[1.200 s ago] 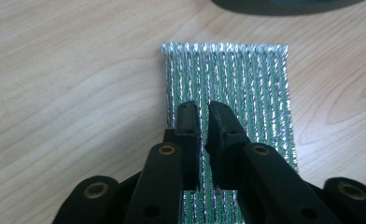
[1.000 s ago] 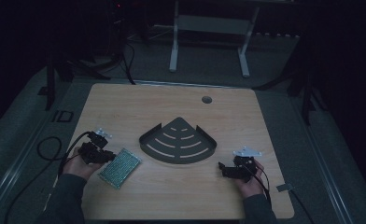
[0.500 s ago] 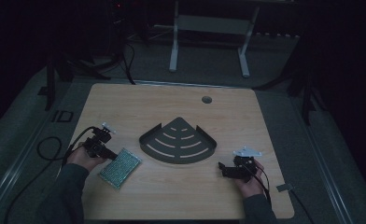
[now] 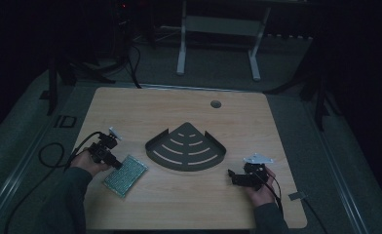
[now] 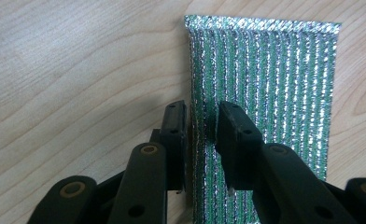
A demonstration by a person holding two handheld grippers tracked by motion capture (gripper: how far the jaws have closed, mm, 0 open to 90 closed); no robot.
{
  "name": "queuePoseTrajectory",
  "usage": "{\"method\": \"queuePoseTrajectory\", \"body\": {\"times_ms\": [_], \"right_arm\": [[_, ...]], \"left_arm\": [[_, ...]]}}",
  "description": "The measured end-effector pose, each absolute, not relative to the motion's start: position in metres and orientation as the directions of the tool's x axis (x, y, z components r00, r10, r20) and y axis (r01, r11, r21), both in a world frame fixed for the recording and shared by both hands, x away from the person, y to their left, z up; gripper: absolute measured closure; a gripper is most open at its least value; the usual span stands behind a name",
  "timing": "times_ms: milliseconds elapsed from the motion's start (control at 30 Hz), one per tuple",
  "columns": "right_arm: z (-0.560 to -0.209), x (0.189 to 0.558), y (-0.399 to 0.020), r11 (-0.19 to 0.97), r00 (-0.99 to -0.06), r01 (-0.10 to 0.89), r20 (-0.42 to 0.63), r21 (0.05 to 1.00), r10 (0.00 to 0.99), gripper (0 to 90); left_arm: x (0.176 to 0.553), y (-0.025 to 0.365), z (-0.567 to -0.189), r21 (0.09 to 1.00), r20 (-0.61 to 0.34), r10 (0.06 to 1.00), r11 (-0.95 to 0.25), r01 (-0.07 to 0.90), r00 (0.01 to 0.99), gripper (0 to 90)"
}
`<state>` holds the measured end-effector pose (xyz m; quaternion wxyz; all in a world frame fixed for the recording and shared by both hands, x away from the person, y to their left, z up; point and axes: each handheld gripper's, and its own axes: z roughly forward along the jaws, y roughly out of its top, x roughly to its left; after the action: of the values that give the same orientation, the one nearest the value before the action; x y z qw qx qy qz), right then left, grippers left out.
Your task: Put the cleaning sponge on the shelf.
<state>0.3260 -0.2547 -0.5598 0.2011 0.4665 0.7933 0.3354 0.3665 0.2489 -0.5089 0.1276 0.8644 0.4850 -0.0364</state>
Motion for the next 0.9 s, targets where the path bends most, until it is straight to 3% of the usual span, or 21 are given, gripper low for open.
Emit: {"method": "queuePoseTrajectory", "body": {"times_ms": [467, 700, 900], "right_arm": [[-0.56, 0.326, -0.255, 0.339, -0.484, 0.605, -0.006, 0.72, 0.875, 13.4], [-0.56, 0.326, -0.255, 0.34, -0.484, 0.605, -0.006, 0.72, 0.875, 13.4], [-0.56, 0.326, -0.255, 0.339, -0.483, 0.606, -0.006, 0.72, 0.875, 13.4]], "left_arm": [[0.377, 0.251, -0.514, 0.111, -0.268, 0.83, -0.477, 0.872, 0.489, 80.9], [0.376, 0.245, -0.513, 0.095, -0.246, 0.829, -0.495, 0.864, 0.502, 88.5], [0.377, 0.244, -0.51, 0.09, -0.241, 0.828, -0.501, 0.861, 0.507, 90.0]]}}
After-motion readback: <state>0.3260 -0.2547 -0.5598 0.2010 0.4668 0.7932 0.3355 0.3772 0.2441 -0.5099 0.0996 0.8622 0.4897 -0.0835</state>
